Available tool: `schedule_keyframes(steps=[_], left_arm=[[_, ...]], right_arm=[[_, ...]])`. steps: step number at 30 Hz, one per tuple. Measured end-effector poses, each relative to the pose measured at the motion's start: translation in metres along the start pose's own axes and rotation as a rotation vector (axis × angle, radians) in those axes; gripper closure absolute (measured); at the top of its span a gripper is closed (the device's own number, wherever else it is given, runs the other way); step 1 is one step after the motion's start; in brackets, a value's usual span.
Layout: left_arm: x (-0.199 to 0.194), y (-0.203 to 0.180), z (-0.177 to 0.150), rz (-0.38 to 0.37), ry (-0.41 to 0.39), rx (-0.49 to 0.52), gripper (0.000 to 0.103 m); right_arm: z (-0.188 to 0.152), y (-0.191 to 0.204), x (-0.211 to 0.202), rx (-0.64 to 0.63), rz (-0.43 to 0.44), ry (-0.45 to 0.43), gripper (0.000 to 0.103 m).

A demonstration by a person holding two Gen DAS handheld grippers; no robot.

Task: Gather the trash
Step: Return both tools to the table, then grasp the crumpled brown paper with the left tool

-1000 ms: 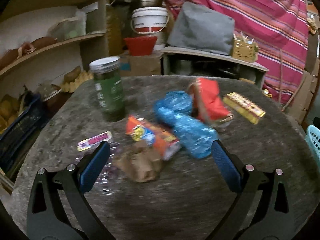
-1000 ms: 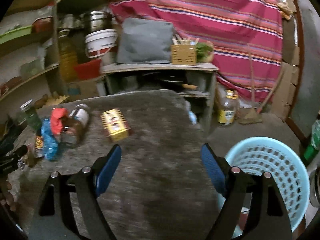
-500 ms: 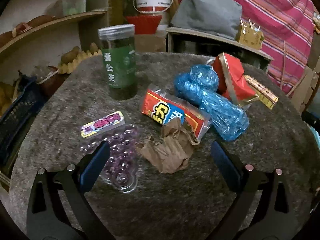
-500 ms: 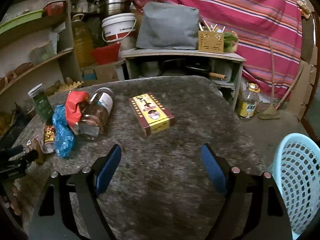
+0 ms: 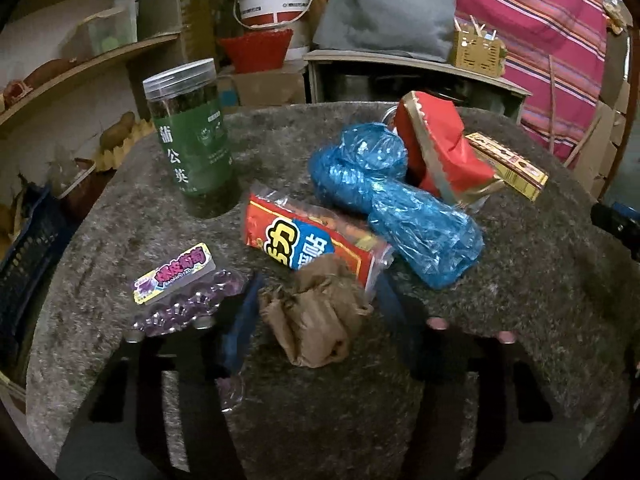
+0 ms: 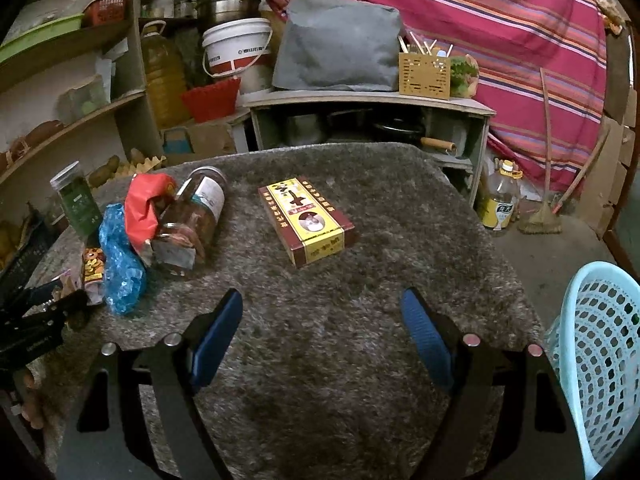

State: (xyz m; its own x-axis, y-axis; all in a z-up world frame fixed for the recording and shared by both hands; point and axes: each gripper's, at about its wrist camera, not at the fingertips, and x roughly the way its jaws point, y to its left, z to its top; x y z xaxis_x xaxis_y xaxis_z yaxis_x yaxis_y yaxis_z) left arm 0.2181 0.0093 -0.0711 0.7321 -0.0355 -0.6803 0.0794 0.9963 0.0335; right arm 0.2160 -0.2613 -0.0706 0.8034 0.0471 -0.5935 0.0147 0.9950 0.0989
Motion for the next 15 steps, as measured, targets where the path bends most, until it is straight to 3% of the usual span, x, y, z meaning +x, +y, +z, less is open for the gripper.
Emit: schedule_keyframes(steps=[7, 15], left_arm=[[-0.006, 0.006, 0.000, -0.018, -0.009, -0.015, 0.062], [-0.020, 0.020, -0.004, -0.027, -0.029, -0.049, 0.063]], right_arm=[[-0.001, 0.003, -0.002, -0.007, -0.013, -0.002, 0.022], [0.001, 0.010, -0.006, -0.014, -0.006, -0.009, 0.022]])
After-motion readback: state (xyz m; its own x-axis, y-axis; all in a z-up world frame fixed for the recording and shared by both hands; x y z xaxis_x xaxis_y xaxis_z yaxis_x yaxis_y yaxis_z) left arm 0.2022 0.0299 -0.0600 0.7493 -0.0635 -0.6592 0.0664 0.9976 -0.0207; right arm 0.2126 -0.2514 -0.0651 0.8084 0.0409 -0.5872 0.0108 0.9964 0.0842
